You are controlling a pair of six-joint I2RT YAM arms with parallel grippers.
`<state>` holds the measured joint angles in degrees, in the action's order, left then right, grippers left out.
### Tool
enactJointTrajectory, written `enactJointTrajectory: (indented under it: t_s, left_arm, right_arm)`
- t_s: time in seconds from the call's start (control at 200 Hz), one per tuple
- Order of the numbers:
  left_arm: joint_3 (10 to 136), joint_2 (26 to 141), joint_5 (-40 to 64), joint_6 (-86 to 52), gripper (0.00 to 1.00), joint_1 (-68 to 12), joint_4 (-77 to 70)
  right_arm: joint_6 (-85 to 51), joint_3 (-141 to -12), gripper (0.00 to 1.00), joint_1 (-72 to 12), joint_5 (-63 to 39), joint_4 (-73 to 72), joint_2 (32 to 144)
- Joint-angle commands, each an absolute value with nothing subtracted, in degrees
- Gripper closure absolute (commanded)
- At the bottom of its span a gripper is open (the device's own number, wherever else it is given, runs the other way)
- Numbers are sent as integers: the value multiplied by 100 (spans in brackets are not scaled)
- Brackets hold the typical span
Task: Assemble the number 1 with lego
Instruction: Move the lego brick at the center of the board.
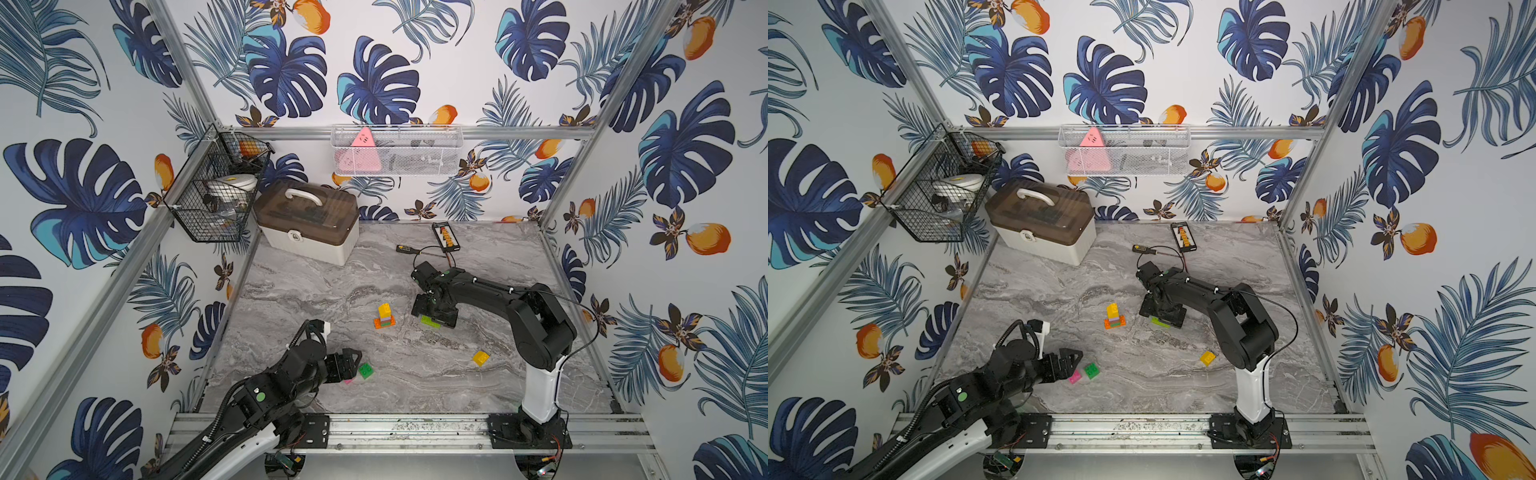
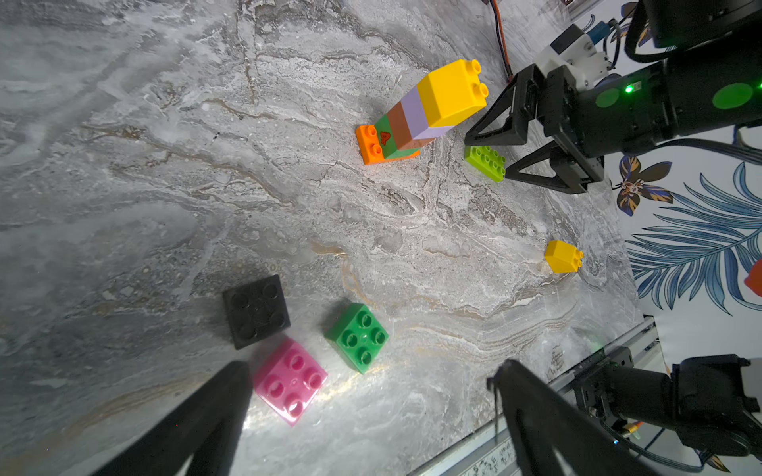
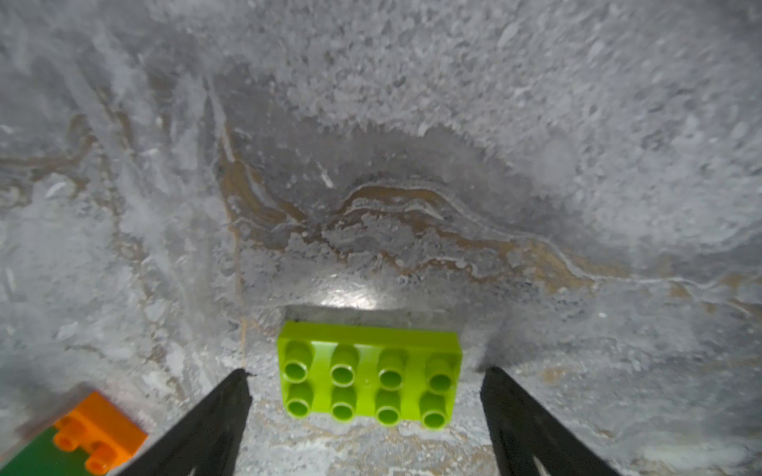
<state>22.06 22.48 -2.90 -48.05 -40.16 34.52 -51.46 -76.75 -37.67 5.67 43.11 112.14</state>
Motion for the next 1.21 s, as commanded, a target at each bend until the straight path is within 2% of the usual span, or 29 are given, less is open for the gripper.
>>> enactJointTrajectory:
  t_s: [0.0, 0.45, 0.801, 0.926, 1.201]
  left_arm:
    - [2183, 2216, -207, -4772, 1, -4020, 3283]
    - [2155, 2186, -237, -4776, 1, -4018, 3287]
    - [2167, 2242, -246, -4791, 1, -4023, 3295]
    - [2153, 2220, -255, -4827, 1, -4023, 3287]
    - [2210, 2082, -277, -4885, 1, -4020, 3392]
  right_arm:
    - [-5239, -7746, 14, -3761, 845, 4529, 11316]
    - [-5215, -7553, 32, -4008, 718, 4466, 11266]
    - [-4446, -6844, 34, -4306, 640, 4316, 10784]
    - [-4225, -6699, 31, -4314, 524, 4253, 10575]
    - [-3392, -6897, 9, -4315, 369, 4355, 10055]
